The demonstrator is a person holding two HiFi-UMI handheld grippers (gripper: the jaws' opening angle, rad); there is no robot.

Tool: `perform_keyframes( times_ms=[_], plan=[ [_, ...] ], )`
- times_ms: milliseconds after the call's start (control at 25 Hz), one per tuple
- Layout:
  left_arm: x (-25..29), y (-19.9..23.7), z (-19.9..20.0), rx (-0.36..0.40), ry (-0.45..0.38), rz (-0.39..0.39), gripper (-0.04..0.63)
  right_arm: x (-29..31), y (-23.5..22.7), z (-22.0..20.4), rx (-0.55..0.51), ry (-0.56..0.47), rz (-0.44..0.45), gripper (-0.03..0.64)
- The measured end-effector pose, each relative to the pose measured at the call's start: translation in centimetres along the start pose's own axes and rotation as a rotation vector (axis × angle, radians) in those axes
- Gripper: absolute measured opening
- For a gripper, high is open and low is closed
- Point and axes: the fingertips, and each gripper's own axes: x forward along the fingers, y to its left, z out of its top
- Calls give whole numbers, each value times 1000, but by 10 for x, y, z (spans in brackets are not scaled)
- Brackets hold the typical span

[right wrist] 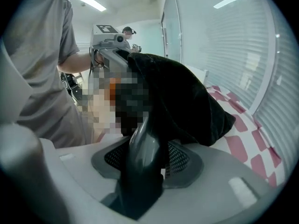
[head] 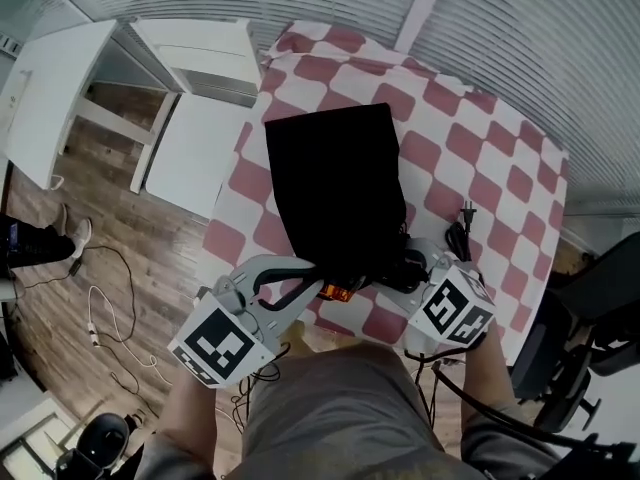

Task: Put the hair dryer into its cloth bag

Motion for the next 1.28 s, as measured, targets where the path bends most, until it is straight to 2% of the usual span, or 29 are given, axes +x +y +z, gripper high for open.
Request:
perform_keyframes(
  times_ms=[80,160,320,560,800,1000,1280],
  plan=[
    [-1,-8,0,58,17,-23,17,3,0,1,-17,4,12,218],
    [-3,-16,0,79,2,-42,16,6,1,2,-12,0,18,216],
    [-6,-27,1,78,-11,-67,15,9,-6,3,45,-17,0,217],
    [-2,-38,-4,58,-10,-71,15,8,-26,11,149,-23,-84,218],
    [8,-44,-7,109,30,-72,15,21,-35,5,259,20,-147,219],
    [16,-46,-18,107,60,-75,17,25,-44,7,306,25,-197,219],
    [19,-31,-20,54,54,-53,16,41,-54,1,283,44,-270,224]
  ],
)
